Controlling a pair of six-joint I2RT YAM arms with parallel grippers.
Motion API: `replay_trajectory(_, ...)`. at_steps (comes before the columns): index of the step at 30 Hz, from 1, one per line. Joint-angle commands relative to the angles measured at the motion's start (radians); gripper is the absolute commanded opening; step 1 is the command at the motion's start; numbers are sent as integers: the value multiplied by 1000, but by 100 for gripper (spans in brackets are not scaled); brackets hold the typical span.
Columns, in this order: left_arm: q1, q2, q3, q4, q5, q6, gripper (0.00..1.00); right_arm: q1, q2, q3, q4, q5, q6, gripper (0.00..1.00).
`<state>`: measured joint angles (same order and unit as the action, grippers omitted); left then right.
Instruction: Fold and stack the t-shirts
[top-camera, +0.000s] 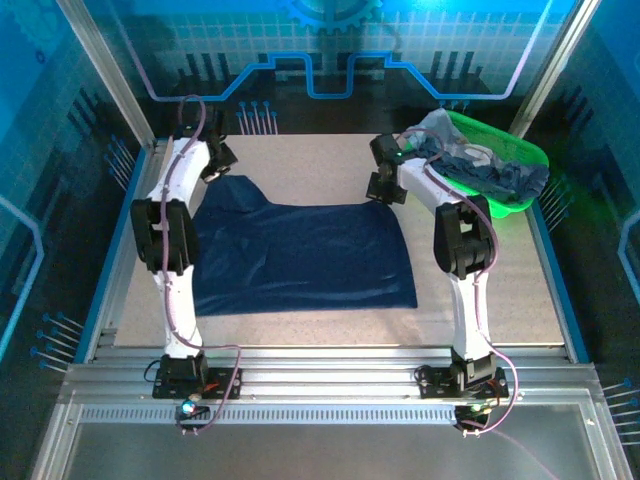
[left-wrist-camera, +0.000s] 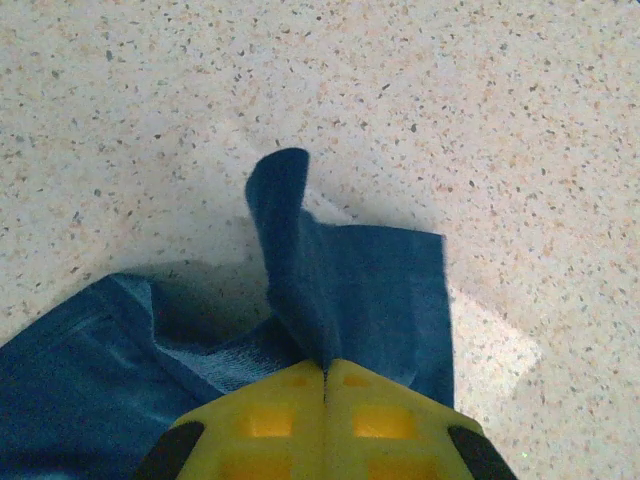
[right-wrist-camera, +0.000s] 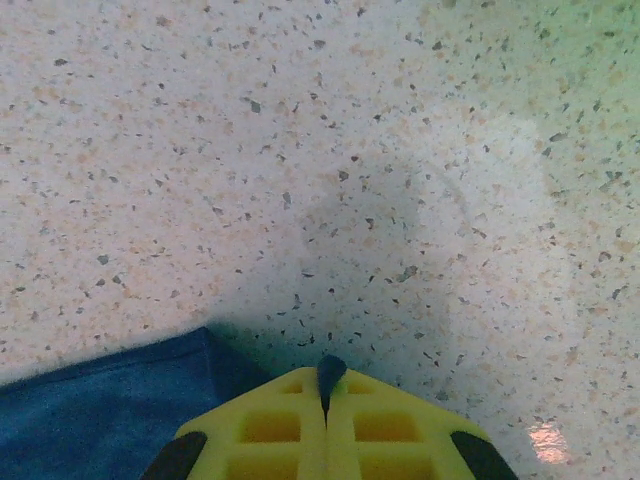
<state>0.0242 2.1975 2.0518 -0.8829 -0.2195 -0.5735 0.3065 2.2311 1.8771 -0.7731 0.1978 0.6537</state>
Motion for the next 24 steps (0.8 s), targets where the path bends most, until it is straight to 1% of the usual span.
replay_trajectory(1, 8, -80, -106, 54, 26, 16, 0, -6, -58, -44, 23, -24, -37, 0)
replay_trajectory(4, 8, -185, -243, 90, 27, 11, 0, -5, -100, -99, 49, -29, -50, 0)
replay_trajectory(9, 12, -360, -443, 87, -5, 23, 0, -6, -173, -194, 76, -29, -81, 0)
replay_trajectory(16, 48, -655, -722, 75, -123, 23, 0, -21, -253, -315, 98, -26, -113, 0)
replay_trajectory(20, 71, -768, -838, 60, -144, 7, 0, -34, -293, -366, 79, -3, -105, 0)
replay_trajectory(24, 71, -852, -922, 48, -159, -28, 0, -45, -321, -412, 60, 6, -84, 0)
